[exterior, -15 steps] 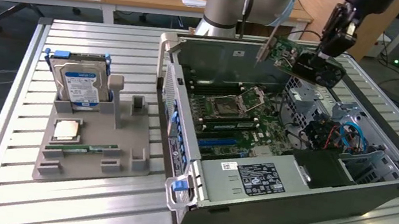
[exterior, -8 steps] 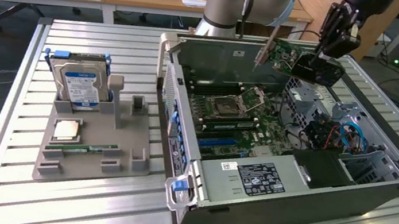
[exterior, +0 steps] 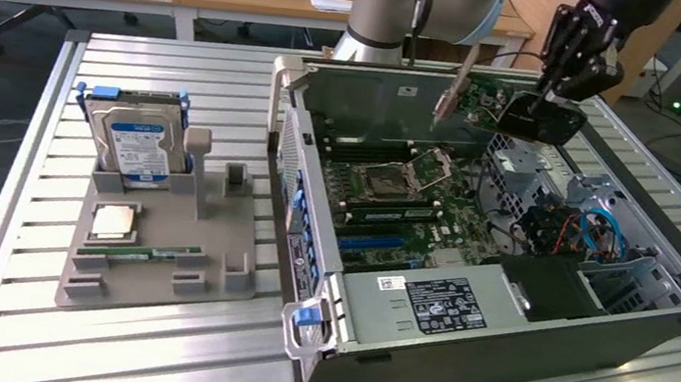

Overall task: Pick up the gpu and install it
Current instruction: 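Insert the gpu into the slot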

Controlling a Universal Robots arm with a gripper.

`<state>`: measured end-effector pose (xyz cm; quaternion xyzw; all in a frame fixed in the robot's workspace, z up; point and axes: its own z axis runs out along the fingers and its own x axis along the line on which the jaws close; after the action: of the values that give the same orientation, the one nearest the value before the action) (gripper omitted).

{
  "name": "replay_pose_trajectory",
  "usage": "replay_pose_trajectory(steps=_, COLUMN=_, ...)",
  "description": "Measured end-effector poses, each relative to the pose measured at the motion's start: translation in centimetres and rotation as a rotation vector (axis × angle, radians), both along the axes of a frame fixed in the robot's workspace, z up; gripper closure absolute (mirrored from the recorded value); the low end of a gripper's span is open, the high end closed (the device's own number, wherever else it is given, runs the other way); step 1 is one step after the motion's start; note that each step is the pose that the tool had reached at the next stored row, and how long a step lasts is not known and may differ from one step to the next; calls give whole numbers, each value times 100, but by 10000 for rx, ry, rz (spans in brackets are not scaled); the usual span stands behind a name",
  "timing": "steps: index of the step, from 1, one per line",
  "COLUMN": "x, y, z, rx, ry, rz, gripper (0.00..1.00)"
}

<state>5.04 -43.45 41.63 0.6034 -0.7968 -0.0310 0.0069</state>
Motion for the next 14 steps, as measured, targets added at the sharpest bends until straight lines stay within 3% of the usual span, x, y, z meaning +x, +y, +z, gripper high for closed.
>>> replay_pose_trajectory(steps=11, x=0, y=0, z=-12, rx=0, ry=0, rz=2006, gripper=74)
replay_pose_trajectory(steps=14, x=0, y=0, z=-12, rx=-1, ry=1, rz=2224, gripper=74)
